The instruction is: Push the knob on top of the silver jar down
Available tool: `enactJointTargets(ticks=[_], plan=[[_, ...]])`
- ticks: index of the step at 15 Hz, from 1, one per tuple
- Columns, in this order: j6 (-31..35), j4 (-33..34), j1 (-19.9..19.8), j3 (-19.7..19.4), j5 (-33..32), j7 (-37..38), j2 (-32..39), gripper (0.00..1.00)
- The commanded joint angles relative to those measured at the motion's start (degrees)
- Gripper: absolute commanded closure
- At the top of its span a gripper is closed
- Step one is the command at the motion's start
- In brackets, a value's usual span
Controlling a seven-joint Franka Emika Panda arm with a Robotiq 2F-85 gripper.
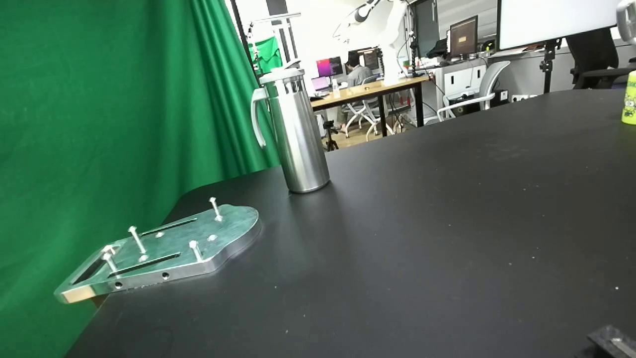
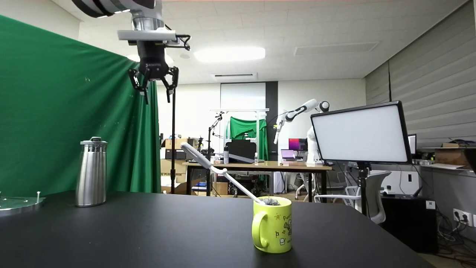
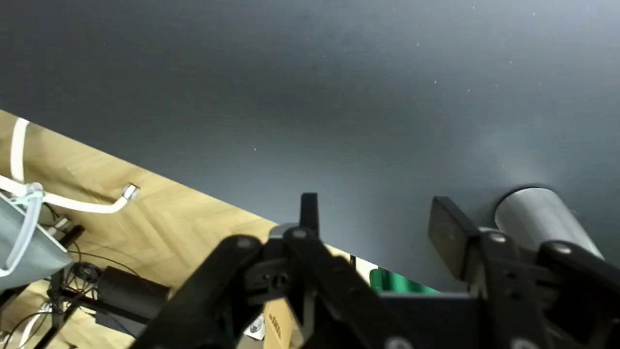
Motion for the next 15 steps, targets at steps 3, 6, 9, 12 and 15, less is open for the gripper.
enactJointTargets(ticks=[3, 6, 9, 12, 15], plan=[[-15.26, 20.70, 2.20, 4.48, 4.74, -3.61, 14.69, 0.81], [-22.23, 30.39, 2.71, 7.42, 3.40, -2.29, 21.75, 0.99], [-21.45, 28.49, 2.22, 8.86, 3.05, -2.18, 21.03, 0.97], [-24.27, 34.06, 2.59, 9.65, 2.72, -2.15, 25.26, 0.99], [-24.59, 34.86, 2.50, 9.63, 2.71, -2.15, 25.77, 0.99]])
